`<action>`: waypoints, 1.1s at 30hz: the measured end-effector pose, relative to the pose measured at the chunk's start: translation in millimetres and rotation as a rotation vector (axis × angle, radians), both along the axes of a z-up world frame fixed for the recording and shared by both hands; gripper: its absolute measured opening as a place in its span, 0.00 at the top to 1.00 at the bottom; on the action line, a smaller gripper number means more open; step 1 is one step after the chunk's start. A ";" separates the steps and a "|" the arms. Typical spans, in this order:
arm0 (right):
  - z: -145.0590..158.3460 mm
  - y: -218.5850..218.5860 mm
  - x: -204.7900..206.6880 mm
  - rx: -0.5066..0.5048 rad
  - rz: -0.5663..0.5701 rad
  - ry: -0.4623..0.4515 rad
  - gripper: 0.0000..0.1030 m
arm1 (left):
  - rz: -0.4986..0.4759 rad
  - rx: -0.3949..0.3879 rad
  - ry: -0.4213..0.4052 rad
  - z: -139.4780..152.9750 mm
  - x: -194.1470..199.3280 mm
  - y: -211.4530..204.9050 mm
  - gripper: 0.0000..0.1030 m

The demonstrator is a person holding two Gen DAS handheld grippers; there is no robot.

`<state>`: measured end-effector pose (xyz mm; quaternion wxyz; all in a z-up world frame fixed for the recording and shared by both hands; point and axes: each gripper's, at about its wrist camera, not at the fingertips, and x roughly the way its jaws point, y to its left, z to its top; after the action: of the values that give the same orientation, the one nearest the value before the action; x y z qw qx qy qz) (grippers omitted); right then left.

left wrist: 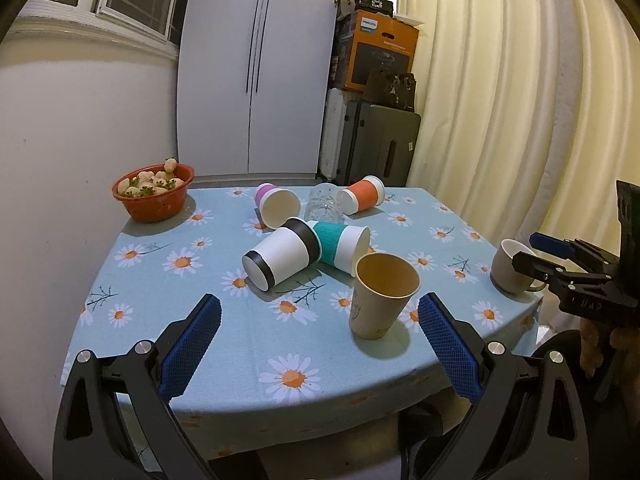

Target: Flip cup upright

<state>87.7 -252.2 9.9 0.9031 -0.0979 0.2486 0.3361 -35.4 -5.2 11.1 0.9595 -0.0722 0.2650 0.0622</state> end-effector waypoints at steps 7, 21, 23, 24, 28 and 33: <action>-1.2 0.6 0.8 0.001 -0.003 0.007 0.30 | 0.004 -0.001 0.005 0.0 -0.7 0.6 0.07; -1.4 -2.4 2.8 0.007 -0.010 0.017 0.30 | 0.003 -0.003 0.009 0.0 -1.4 -0.2 0.07; -1.3 -2.8 3.0 0.007 -0.010 0.020 0.30 | 0.004 -0.004 0.008 0.0 -1.8 -0.1 0.07; -1.5 -2.7 2.8 0.006 -0.009 0.020 0.30 | 0.007 -0.004 0.009 0.1 -2.3 0.0 0.07; -1.9 -1.3 2.2 -0.002 -0.007 0.014 0.30 | 0.011 -0.007 0.009 -0.3 -2.0 0.2 0.07; -2.1 -1.0 1.9 -0.002 -0.007 0.015 0.30 | 0.010 -0.006 0.011 -0.4 -2.1 0.5 0.07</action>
<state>89.6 -253.2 7.8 0.9024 -0.0953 0.2560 0.3333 -37.5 -4.7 10.7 0.9575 -0.0759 0.2701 0.0664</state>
